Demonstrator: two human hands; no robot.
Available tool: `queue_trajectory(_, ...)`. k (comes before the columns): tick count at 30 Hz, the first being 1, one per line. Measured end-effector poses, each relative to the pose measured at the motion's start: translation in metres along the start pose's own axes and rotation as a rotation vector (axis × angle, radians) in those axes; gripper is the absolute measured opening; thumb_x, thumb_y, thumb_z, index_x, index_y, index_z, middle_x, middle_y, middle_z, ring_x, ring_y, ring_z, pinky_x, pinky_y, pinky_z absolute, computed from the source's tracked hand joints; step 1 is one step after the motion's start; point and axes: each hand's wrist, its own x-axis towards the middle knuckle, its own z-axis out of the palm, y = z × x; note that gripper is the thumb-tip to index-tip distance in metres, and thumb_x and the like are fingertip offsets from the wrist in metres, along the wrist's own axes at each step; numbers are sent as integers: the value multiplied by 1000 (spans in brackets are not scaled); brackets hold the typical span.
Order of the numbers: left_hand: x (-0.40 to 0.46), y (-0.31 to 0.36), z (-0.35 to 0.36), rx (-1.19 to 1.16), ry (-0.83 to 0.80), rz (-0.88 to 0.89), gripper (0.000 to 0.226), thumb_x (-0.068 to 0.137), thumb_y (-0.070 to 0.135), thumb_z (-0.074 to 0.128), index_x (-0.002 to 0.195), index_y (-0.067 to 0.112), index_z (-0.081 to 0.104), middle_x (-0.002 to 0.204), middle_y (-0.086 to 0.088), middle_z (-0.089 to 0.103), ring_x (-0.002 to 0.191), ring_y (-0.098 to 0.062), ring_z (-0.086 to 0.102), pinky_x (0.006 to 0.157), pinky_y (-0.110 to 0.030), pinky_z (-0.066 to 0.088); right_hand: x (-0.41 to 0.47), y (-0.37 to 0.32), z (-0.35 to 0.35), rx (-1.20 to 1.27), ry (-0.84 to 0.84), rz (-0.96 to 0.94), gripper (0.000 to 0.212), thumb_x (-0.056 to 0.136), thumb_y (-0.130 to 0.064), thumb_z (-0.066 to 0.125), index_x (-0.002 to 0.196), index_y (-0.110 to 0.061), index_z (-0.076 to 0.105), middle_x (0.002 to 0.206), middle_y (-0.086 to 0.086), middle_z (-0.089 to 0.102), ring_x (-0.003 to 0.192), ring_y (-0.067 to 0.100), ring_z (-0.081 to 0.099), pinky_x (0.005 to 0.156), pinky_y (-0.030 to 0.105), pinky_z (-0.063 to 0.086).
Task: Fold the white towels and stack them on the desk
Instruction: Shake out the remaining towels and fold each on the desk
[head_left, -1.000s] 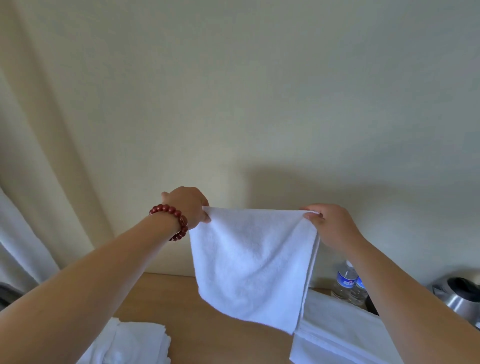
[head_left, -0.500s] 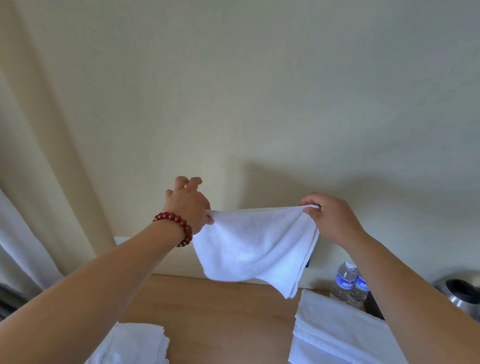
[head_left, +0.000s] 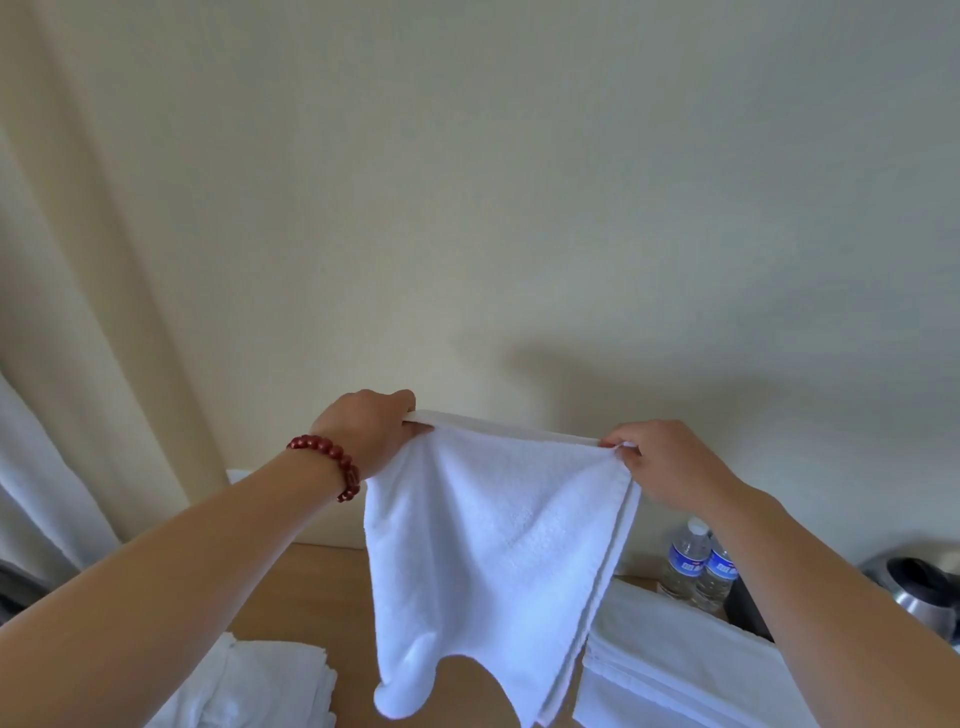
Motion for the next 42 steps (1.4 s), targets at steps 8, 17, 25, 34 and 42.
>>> queue_trajectory(8,-2,-3,7,210,134,373,67,85,76,7,79,19,42,65,8,45,66,-20,49,61,-33,37,-2,10,8,-153,-217,105,34,90,-11,52,94,-33,77,89,-6,72,82,16,64,67,29,48)
queue_trajectory(17,-4,-15,27,227,162,386,91,66,91,-19,68,22,40,62,7,51,61,-14,49,62,-30,41,2,14,3,35,-34,188,24,83,-10,71,89,-30,59,92,-6,64,86,15,62,71,29,51)
queue_trajectory(25,-5,-19,19,150,121,233,70,81,87,26,69,20,42,64,4,53,62,-11,49,58,-27,36,15,5,-4,96,1,169,27,89,-9,59,101,-24,79,95,-10,71,87,11,64,66,23,43)
queue_trajectory(34,1,-13,10,1,30,56,47,103,53,23,77,18,40,72,-1,57,65,-15,51,62,-32,37,16,-9,-4,6,-32,172,47,79,3,44,88,-27,80,73,-8,68,77,19,65,61,28,49)
queue_trajectory(42,-5,10,-4,-65,109,123,37,107,39,27,76,22,36,66,1,54,60,-16,50,59,-33,35,20,-8,3,-41,130,243,35,77,-2,47,87,-17,77,91,6,73,83,28,63,71,32,54)
